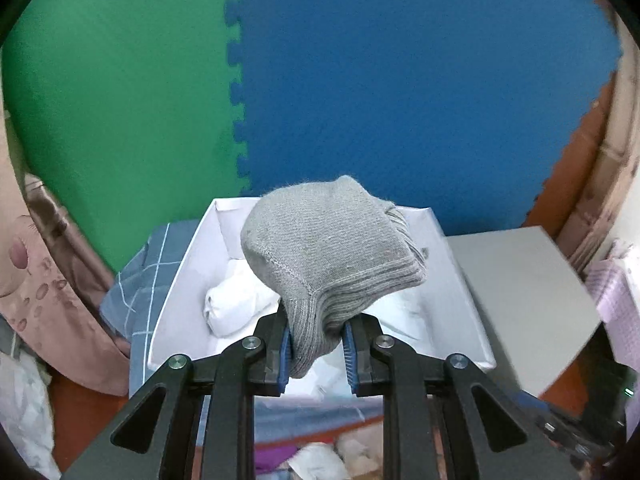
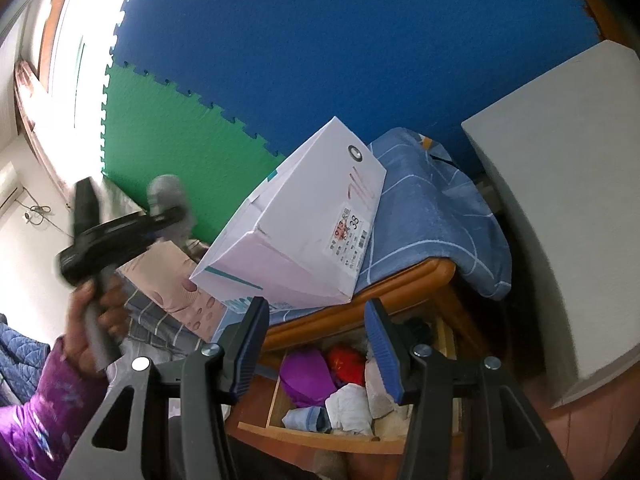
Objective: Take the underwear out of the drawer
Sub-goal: 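Lower the grey sock into the shoe box and open the left gripper, then reach into the drawer and grasp the beige patterned underwear with the right gripper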
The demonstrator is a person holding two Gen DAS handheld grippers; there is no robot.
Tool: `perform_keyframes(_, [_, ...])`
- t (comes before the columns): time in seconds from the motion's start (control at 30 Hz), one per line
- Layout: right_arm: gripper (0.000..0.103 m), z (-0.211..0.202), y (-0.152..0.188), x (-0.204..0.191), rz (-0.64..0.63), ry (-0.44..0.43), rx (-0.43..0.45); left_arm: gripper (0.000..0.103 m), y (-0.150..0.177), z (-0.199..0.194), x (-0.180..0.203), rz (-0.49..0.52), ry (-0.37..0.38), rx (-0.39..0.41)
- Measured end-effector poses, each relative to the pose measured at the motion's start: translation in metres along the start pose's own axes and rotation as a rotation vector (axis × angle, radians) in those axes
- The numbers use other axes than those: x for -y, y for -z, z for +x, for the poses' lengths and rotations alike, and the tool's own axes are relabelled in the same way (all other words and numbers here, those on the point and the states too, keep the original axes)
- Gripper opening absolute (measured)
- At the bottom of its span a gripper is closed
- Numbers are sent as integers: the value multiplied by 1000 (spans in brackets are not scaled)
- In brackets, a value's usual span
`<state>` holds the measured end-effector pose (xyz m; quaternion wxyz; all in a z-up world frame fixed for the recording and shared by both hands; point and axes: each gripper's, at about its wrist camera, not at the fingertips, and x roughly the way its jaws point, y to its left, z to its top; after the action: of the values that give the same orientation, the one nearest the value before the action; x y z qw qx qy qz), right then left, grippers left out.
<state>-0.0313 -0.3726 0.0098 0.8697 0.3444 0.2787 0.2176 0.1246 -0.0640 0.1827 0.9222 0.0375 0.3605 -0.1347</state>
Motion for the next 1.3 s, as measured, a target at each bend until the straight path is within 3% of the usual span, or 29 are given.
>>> perform_keyframes(0.17, [51, 2, 1, 1, 4, -7, -10, 19, -1, 54, -5, 18, -49, -61])
perform_keyframes(0.4, [51, 9, 2, -1, 0, -8, -38, 22, 2, 92, -9, 29, -79, -114])
perform_keyframes(0.5, [51, 13, 4, -3, -13, 1, -55, 30, 3, 100, -9, 33, -75, -126])
perform_keyframes(0.6, [51, 18, 6, -6, -32, 15, -75, 54, 3, 104, -6, 45, -89, -130])
perform_keyframes(0.67, [51, 22, 8, -8, -56, 31, -92, 81, 3, 99, -4, 62, -114, -96])
perform_keyframes(0.77, [51, 28, 12, -12, -92, 49, -129, 93, 3, 81, 1, 87, -139, -8])
perform_keyframes(1.03, [51, 60, 41, -28, -237, 100, -312, 100, 27, 12, -25, -28, -49, 130])
perform_keyframes(1.17, [51, 78, 60, -41, -331, 120, -402, 102, 77, -28, -54, -82, -8, 192])
perform_keyframes(1.3, [51, 96, 77, -50, -418, 161, -469, 102, 120, -39, -81, -122, 12, 161])
